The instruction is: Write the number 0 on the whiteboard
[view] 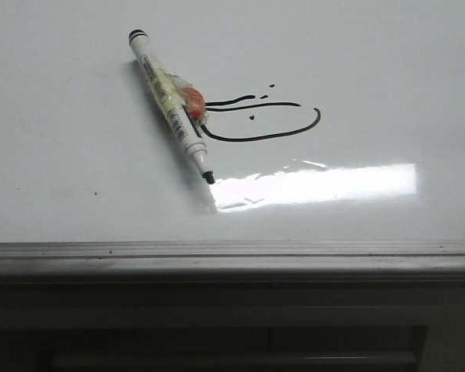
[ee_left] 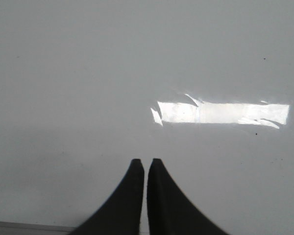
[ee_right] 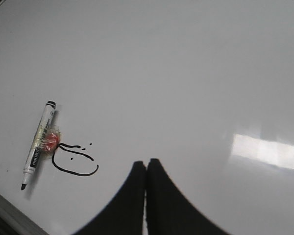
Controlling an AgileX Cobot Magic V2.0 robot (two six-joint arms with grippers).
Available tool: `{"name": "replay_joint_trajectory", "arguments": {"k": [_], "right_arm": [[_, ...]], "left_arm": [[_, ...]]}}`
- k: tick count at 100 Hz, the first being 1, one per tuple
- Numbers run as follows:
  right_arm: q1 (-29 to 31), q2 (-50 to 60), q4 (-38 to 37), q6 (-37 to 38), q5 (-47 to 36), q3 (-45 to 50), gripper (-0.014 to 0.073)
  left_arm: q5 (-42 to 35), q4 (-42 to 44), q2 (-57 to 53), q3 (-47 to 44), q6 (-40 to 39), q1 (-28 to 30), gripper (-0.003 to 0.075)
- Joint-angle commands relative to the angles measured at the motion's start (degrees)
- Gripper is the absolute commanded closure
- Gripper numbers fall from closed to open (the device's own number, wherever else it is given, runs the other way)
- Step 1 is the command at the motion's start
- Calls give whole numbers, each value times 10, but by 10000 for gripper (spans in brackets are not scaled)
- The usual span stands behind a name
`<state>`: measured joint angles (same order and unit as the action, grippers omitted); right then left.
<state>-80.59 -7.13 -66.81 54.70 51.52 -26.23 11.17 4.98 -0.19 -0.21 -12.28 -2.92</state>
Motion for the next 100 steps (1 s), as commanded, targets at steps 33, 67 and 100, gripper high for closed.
{"name": "replay_joint_trajectory", "arguments": {"k": [33, 67, 100], "right_arm": [[-2, -8, -38, 0, -24, -11, 651], [0, -8, -95, 0, 22, 51, 652], [128, -41, 34, -53, -92, 89, 652]], "left_arm": [[-40, -6, -16, -18, 1, 2, 740], [-40, -6, -16, -18, 1, 2, 740], [-40, -6, -16, -18, 1, 2, 740]]}}
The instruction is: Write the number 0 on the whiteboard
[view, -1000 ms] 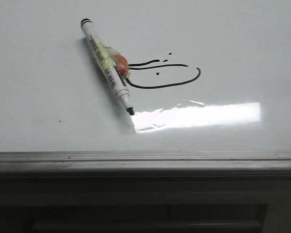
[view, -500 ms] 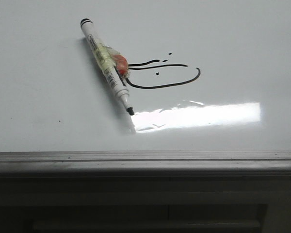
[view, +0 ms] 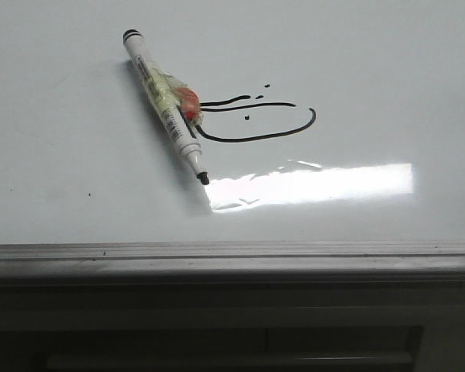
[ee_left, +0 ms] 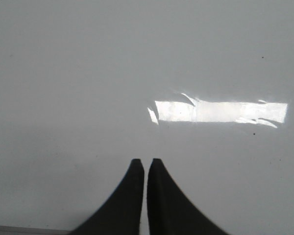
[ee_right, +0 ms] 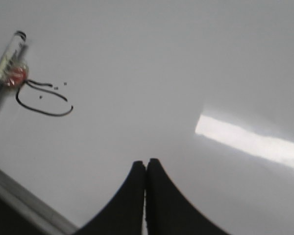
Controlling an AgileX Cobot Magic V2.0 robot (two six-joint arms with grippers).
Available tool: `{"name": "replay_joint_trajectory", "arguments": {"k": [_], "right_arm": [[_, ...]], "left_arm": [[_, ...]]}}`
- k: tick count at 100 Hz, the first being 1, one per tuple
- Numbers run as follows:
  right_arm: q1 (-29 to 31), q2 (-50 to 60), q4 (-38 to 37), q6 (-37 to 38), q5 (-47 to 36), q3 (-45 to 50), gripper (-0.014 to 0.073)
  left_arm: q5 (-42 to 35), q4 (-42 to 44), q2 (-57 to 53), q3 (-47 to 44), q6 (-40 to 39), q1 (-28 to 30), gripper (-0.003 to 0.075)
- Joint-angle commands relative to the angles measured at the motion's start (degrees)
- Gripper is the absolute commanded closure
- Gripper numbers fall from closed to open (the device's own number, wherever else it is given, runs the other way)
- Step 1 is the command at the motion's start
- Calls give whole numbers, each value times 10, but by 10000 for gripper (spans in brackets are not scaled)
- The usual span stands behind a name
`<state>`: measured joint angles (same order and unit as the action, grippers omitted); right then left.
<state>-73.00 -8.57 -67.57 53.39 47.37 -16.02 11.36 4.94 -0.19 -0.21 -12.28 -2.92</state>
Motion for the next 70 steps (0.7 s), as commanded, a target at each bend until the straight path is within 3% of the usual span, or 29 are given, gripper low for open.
{"name": "replay_joint_trajectory", "arguments": {"k": [1, 14, 35, 48, 54, 70], "right_arm": [[59, -28, 41, -44, -54, -13, 652], [205, -39, 198, -150, -153, -10, 652], [449, -39, 508, -448, -365, 52, 652], [546, -39, 541, -476, -551, 143, 652], [569, -37, 547, -474, -597, 174, 652], [580, -30, 562, -474, -505, 174, 652]], "left_arm": [[-42, -5, -16, -18, 1, 2, 740], [-42, -5, -16, -18, 1, 2, 740], [-42, -5, -16, -18, 1, 2, 740], [-42, -5, -16, -18, 1, 2, 740], [-42, -5, -16, -18, 1, 2, 740], [-42, -5, -16, -18, 1, 2, 740]]}}
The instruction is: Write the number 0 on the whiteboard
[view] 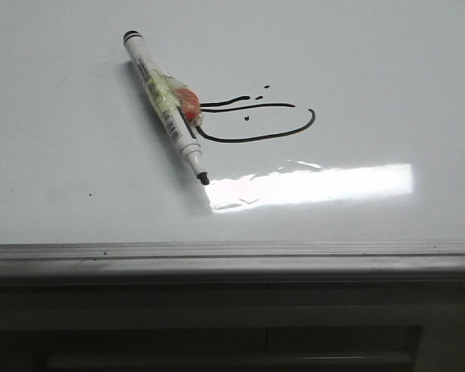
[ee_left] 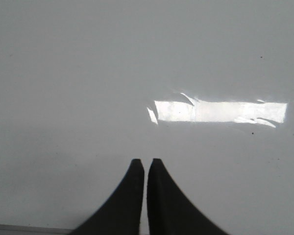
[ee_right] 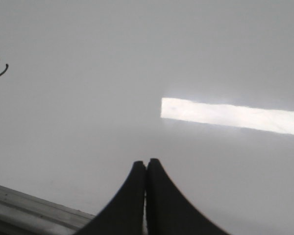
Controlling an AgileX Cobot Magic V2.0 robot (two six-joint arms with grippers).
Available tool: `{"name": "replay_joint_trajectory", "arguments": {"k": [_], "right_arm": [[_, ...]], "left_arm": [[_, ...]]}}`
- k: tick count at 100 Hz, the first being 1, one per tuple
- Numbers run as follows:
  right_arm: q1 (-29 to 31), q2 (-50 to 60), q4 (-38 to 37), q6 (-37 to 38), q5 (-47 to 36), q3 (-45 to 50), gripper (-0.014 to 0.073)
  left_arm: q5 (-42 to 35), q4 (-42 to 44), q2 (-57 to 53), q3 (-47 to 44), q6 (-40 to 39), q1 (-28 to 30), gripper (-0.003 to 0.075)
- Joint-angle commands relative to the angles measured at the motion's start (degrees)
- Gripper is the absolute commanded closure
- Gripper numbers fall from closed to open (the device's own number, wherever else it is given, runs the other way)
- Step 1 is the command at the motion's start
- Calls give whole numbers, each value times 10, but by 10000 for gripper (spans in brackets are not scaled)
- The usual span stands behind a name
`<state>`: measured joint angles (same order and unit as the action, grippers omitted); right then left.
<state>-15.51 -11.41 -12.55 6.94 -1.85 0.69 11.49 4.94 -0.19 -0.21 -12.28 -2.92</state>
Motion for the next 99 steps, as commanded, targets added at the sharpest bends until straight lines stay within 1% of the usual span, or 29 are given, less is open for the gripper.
{"name": "replay_joint_trajectory", "arguments": {"k": [1, 17, 26, 46, 55, 99], "right_arm": [[5, 0, 12, -10, -8, 7, 652], [5, 37, 12, -10, 109, 7, 652], [5, 63, 14, -10, 158, 7, 652], [5, 133, 14, -13, 180, 8, 652], [5, 131, 14, -13, 167, 8, 652], [5, 131, 14, -13, 169, 8, 651]], "left_arm": [[-43, -5, -16, -18, 1, 2, 740], [-43, -5, -16, -18, 1, 2, 740], [-43, -5, -16, -18, 1, 2, 740], [-43, -5, -16, -18, 1, 2, 740], [-43, -5, -16, -18, 1, 2, 740], [-43, -5, -16, -18, 1, 2, 740]]}}
